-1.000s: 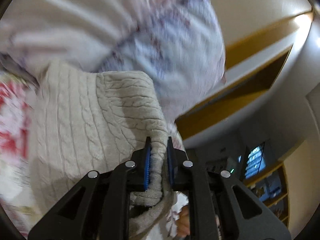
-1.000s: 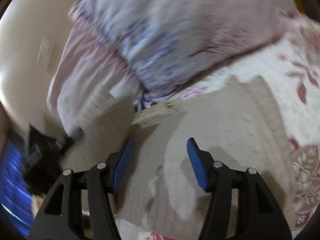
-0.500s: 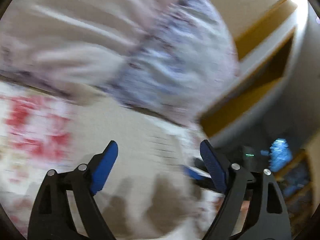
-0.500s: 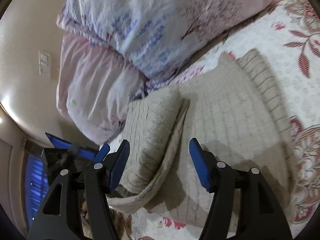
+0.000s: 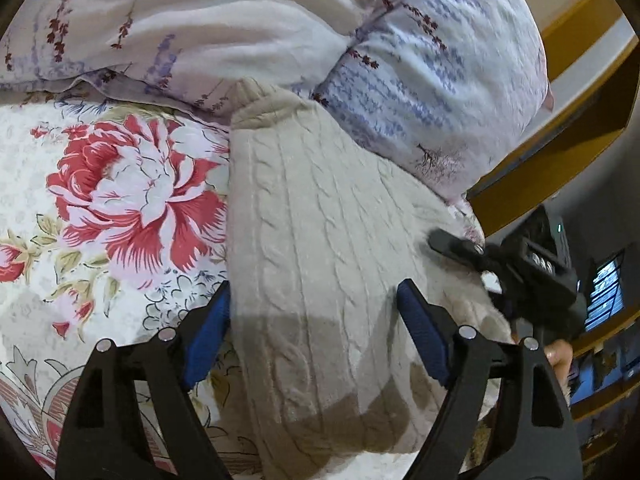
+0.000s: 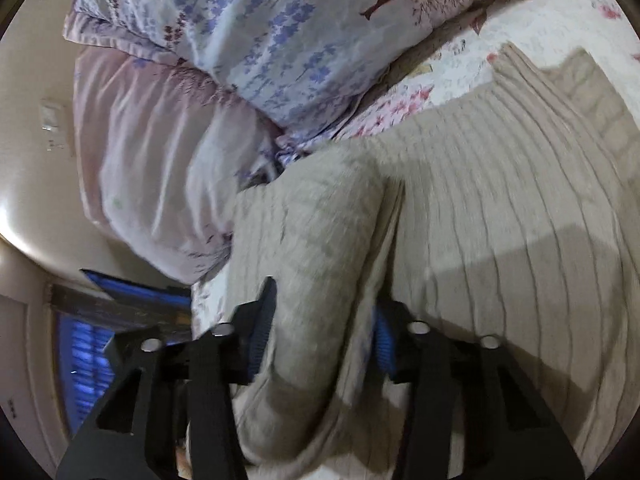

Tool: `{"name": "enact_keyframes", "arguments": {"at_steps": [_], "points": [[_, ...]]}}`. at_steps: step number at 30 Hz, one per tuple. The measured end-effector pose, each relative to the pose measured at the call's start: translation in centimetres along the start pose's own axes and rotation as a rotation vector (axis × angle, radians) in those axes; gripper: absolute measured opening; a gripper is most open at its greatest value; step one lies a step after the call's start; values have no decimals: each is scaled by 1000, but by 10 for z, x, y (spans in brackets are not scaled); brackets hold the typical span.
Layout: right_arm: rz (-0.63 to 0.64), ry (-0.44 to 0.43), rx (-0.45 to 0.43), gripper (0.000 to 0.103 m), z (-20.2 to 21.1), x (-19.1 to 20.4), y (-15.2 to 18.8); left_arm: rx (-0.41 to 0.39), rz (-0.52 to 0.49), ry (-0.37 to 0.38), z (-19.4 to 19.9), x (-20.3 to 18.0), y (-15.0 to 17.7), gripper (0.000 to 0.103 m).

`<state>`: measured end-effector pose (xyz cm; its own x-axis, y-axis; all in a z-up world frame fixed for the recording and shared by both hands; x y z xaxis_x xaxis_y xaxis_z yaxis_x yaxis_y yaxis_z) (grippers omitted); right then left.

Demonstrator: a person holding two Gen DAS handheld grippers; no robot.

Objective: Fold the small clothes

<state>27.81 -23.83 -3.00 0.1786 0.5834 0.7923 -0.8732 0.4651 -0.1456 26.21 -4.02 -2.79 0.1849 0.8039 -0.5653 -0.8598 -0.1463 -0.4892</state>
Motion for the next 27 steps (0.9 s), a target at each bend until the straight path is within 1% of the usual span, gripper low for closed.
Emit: {"name": "enact_keyframes", "arguments": {"at_steps": [1,3,4,7,8,10,12,18,20,24,25,27], "points": [[26,26,-9,20,-2,2,-3,-1,2,0,-1,0,1,81],[114,72,-50,16,1,11,-5,-3,25,17,0,2,-1,81],[202,102,-89,16,8,23,-5,-8,42,30,1,3,-3,82],[371,144,-198,15,34,51,-4,-31,50,43,10,5,-7,82],[429,176,-247,15,49,60,-5,-36,45,44,12,4,-7,83],[472,233,-277,15,61,61,-8,-40,35,53,15,2,-7,83],[480,296,-281,15,71,52,-11,-36,25,63,17,-1,-4,83],[461,395,-305,15,94,20,-20,-4,-26,87,8,-19,3,83],[451,403,-317,15,104,9,-20,2,-42,91,7,-24,5,83],[433,389,-351,15,116,4,-21,14,-65,95,3,-31,6,83],[425,393,-351,15,116,1,-22,22,-67,95,0,-33,6,83],[391,425,-332,15,113,-16,-24,35,-69,101,-3,-36,8,83]]}}
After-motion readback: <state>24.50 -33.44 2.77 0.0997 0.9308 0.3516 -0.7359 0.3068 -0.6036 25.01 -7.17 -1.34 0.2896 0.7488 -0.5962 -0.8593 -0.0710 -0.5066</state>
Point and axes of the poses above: each gripper's, at about its wrist camera, not at the fingertips, and z roughly against the way its jaws point, x to its left, y to its underside, the point moved 7 cm from there along -z, roughly the way its jaws point, and after that the axes turned 1 degree about x, right-handed, at the moved point
